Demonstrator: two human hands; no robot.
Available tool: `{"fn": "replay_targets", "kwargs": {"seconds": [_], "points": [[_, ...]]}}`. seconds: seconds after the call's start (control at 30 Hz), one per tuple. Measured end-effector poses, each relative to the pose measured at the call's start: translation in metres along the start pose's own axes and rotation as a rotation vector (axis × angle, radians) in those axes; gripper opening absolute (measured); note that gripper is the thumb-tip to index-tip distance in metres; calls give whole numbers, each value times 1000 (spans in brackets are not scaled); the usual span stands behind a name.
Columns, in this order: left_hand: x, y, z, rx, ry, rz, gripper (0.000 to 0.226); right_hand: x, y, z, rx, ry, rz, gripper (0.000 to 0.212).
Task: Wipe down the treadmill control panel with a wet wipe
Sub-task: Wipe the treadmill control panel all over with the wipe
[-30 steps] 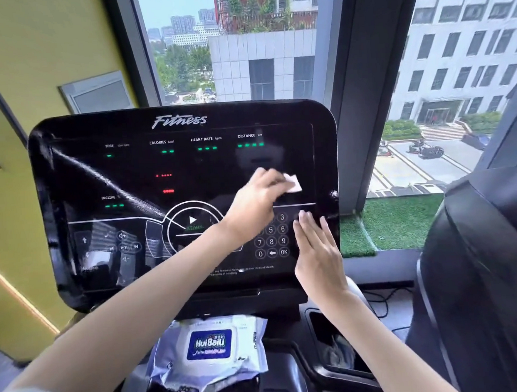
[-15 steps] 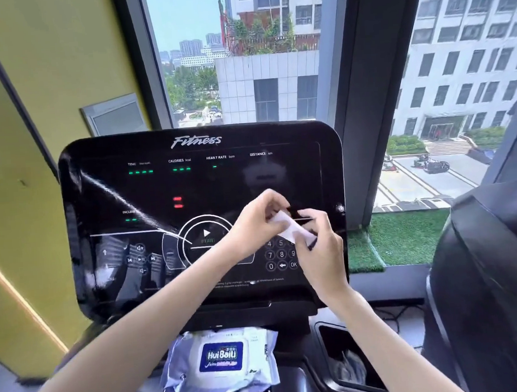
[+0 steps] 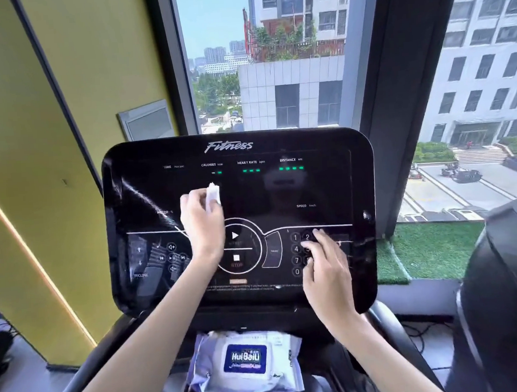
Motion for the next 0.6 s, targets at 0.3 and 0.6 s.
{"fn": "replay_targets", "kwargs": {"seconds": [0.3, 0.6], "points": [[-85, -53, -85, 230, 355, -781, 41, 2, 7, -9, -83, 141, 137, 61], [-45, -61, -84, 109, 370, -845, 41, 5, -3, -20, -204, 186, 102, 63]]}}
Point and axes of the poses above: each hand's wrist, its own x-axis towards the middle knuckle, its own z-axis out of the back of the hand, y = z × x, the point moved 10 cm from there along x, towards the middle knuckle, and after that the axes turned 3 degrees about -y, right-handed, at the moved point
